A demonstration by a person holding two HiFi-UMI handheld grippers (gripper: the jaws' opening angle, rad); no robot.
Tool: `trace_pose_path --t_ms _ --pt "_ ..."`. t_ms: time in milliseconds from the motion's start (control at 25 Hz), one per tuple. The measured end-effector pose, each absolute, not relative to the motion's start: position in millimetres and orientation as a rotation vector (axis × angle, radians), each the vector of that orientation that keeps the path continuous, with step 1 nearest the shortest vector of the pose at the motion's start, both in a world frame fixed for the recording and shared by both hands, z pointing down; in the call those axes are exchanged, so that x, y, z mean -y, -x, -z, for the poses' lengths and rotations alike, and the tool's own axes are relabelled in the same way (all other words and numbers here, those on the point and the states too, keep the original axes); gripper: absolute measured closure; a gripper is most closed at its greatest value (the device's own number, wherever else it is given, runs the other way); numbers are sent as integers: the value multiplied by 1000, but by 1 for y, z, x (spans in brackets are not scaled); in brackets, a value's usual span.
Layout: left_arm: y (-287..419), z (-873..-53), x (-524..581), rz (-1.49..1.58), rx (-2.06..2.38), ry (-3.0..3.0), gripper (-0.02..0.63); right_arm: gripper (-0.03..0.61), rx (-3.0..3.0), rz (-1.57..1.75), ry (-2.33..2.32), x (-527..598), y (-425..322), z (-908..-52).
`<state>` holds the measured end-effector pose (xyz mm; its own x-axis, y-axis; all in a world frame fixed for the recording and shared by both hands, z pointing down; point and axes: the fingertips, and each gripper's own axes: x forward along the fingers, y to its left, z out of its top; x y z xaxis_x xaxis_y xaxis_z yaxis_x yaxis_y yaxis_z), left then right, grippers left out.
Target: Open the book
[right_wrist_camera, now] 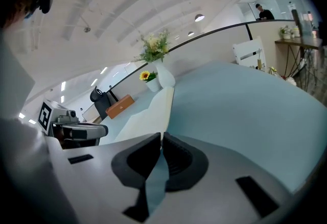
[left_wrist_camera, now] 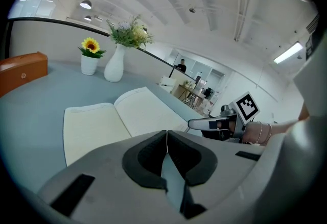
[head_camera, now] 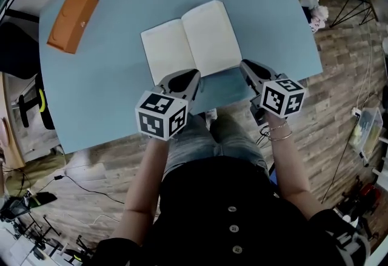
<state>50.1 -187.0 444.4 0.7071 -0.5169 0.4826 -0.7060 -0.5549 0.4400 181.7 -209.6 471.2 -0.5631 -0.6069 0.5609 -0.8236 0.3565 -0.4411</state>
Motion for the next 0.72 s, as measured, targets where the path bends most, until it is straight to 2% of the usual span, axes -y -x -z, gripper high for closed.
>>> trace_pose_path --t_ms 720 --pt "-79 -467 201 -411 957 -2233 598 558 2158 -971 -1132 215 -195 -521"
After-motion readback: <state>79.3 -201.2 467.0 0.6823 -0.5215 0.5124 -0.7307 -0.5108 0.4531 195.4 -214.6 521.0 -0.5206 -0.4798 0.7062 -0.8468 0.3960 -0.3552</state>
